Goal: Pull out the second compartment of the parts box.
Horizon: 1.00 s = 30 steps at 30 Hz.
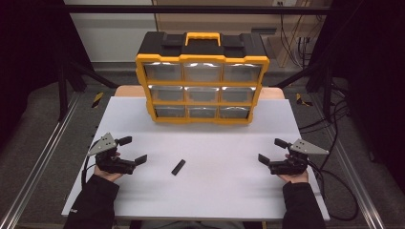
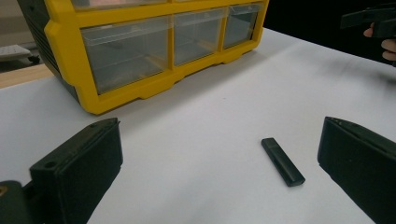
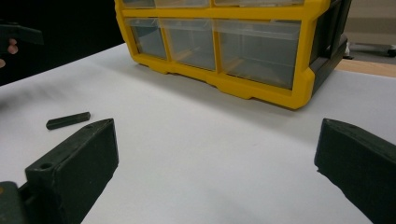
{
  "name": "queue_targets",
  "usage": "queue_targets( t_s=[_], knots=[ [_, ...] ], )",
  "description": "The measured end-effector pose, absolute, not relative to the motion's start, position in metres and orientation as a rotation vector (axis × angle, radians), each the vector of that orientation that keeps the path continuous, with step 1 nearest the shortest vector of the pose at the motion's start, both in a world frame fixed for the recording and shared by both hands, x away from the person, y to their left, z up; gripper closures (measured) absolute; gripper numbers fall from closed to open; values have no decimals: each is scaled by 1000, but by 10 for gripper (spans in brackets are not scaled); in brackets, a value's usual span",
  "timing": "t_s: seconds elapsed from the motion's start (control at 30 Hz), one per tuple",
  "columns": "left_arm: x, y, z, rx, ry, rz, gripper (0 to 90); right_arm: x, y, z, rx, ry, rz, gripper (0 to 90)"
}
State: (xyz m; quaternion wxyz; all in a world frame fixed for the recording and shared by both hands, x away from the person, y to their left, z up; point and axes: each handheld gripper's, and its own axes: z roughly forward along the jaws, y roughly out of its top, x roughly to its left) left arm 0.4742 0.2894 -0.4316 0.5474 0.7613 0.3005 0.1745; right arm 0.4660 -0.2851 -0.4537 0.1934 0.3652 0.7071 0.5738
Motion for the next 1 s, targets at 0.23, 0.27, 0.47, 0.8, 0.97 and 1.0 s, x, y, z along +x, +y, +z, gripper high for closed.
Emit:
queue_targets(
  t_s=[0.23,0.27,0.47,0.8,0.97,1.0],
  knots=[
    [474,288,-430,1810,708,416,0,466,-285,-455,1022,1997,1607,3],
    [474,288,-430,1808,709,416,0,466,-285,-455,1021,1997,1605,3],
    [475,288,-426,1803,706,423,0,467,-283,-455,1010,2008,1612,4],
    [476,284,-420,1816,708,447,0,469,-280,-455,1003,2024,1606,3],
    [479,283,-417,1823,713,452,0,469,-280,-455,1005,2023,1604,3],
    [479,283,-417,1823,713,452,0,469,-280,-455,1005,2023,1603,3]
  ],
)
